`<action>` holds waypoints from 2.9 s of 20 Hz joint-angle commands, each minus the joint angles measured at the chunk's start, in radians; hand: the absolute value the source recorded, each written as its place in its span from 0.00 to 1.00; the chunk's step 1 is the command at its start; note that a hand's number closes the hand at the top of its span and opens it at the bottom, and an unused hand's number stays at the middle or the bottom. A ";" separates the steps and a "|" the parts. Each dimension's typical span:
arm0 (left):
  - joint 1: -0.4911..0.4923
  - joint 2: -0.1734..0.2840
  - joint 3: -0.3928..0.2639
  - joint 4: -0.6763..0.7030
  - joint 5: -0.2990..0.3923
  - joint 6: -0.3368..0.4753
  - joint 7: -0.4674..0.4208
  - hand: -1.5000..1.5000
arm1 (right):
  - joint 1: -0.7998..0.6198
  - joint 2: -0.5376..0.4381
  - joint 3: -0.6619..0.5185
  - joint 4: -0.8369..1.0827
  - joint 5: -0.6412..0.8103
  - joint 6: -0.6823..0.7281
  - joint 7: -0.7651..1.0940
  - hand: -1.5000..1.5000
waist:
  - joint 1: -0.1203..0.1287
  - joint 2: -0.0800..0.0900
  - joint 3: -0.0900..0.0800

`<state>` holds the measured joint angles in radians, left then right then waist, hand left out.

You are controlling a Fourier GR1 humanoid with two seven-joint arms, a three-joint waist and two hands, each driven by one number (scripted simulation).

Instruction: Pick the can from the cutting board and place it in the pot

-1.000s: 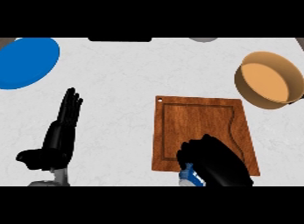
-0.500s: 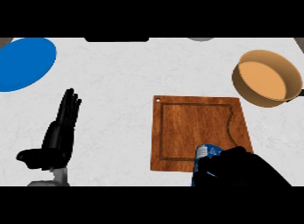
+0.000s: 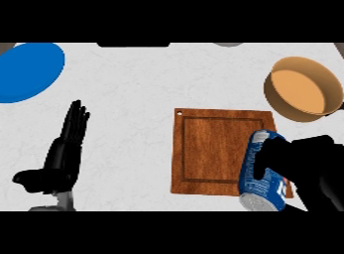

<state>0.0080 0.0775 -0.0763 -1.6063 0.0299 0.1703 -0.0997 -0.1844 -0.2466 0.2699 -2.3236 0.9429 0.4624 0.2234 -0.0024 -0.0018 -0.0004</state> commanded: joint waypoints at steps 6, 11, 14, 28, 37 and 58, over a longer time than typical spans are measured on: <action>0.025 -0.003 0.000 -0.046 0.000 -0.016 0.019 0.50 | -0.099 -0.053 -0.323 0.087 -0.109 0.042 -0.049 1.00 | 0.004 0.001 0.001; 0.065 -0.004 -0.005 0.004 -0.004 -0.041 -0.059 0.50 | -0.275 -0.141 -0.467 0.409 -0.150 -0.011 -0.160 1.00 | 0.015 0.004 0.000; 0.007 -0.018 0.012 0.047 -0.006 -0.023 -0.037 0.50 | -0.307 -0.181 -0.500 0.524 -0.137 -0.066 -0.233 1.00 | 0.010 0.004 0.000; -0.007 -0.027 -0.009 -0.028 -0.021 -0.020 0.017 0.50 | -0.501 -0.309 -0.492 1.265 -0.058 -0.209 -0.550 1.00 | 0.028 0.008 0.001; -0.002 0.000 0.027 0.034 0.012 -0.074 -0.047 0.50 | -0.605 -0.314 -0.484 1.661 0.076 -0.306 -0.444 0.00 | 0.049 0.016 0.001; -0.044 -0.046 -0.033 -0.033 -0.050 -0.014 0.047 0.50 | -0.753 -0.464 -0.968 2.046 -0.447 -0.108 -0.723 0.00 | 0.051 0.022 0.005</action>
<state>-0.0229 0.0441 -0.0740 -1.6005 0.0043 0.1428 -0.0948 -0.9404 -0.6644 -0.6500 -0.3494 0.5328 0.3547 -0.4776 0.0367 0.0144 0.0027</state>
